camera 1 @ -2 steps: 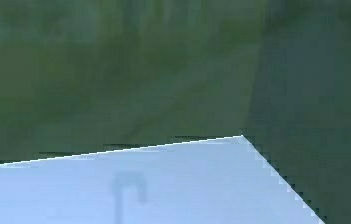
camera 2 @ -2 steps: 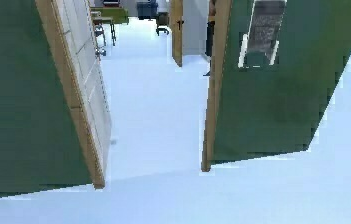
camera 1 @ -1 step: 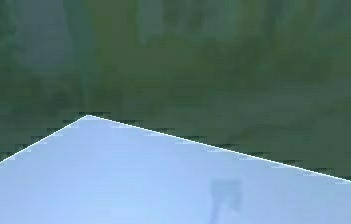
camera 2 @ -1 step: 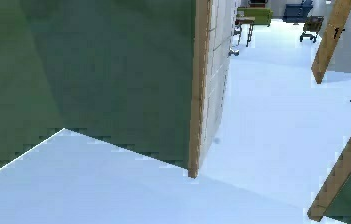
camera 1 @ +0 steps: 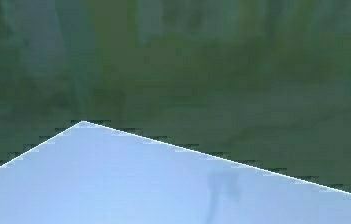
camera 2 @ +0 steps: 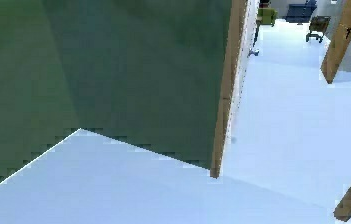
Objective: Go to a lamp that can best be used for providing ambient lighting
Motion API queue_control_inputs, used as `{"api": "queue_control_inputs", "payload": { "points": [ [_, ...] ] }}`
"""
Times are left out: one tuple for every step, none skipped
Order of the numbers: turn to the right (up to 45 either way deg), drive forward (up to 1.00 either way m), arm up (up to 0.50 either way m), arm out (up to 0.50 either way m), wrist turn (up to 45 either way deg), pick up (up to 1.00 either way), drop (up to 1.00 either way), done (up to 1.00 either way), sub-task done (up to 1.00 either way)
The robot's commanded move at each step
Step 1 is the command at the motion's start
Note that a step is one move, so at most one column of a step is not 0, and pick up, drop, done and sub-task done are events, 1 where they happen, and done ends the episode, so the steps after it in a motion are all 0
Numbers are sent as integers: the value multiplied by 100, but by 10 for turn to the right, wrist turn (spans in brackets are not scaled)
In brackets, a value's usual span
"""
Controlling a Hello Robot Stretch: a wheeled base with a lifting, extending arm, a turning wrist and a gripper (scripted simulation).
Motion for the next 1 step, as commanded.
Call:
{"api": "queue_control_inputs", "payload": {
  "points": [
    [-450,0,0,0,0,0,0,0,0]
  ]
}}
